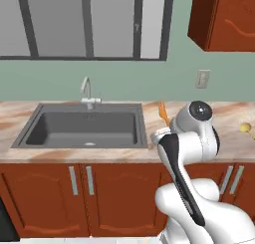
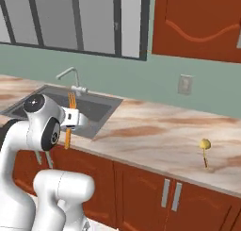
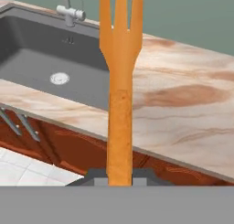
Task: Take the fork and place it on the left side of the plate. Then take the spoon and place it on the right side of the plate. Make sure they're directly next to the plate.
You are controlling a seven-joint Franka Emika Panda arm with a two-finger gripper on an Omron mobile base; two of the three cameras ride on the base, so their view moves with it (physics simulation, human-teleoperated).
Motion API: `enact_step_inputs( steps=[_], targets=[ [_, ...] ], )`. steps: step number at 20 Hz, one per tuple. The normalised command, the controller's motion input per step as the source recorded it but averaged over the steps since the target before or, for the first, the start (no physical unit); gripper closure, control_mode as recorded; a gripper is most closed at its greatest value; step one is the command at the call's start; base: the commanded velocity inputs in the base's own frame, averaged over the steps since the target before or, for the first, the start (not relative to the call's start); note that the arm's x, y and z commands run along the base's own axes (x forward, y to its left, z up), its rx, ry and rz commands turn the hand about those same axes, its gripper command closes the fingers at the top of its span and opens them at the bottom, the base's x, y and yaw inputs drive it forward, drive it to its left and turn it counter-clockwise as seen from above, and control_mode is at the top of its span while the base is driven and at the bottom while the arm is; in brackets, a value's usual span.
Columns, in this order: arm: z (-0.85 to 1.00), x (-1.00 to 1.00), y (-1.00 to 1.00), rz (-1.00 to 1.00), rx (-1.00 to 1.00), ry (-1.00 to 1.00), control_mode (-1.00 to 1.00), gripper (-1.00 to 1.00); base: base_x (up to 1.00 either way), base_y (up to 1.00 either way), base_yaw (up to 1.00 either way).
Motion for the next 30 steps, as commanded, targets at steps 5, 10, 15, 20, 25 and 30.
enact_step_inputs(
  steps=[5,10,15,20,25,30],
  targets=[
    [0.0,0.0,0.0,0.0,0.0,0.0,1.0,1.0,-0.13,0.93,0.43],
    [0.0,0.0,0.0,0.0,0.0,0.0,1.0,1.0,-0.16,0.99,0.42],
    [0.0,0.0,0.0,0.0,0.0,0.0,1.0,1.0,-0.28,1.0,0.39],
    [0.0,0.0,0.0,0.0,0.0,0.0,1.0,1.0,-0.19,1.0,0.39],
    [0.0,0.0,0.0,0.0,0.0,0.0,1.0,1.0,0.22,0.97,0.33],
    [0.0,0.0,0.0,0.0,0.0,0.0,1.0,1.0,0.91,0.88,0.16]
  ],
)
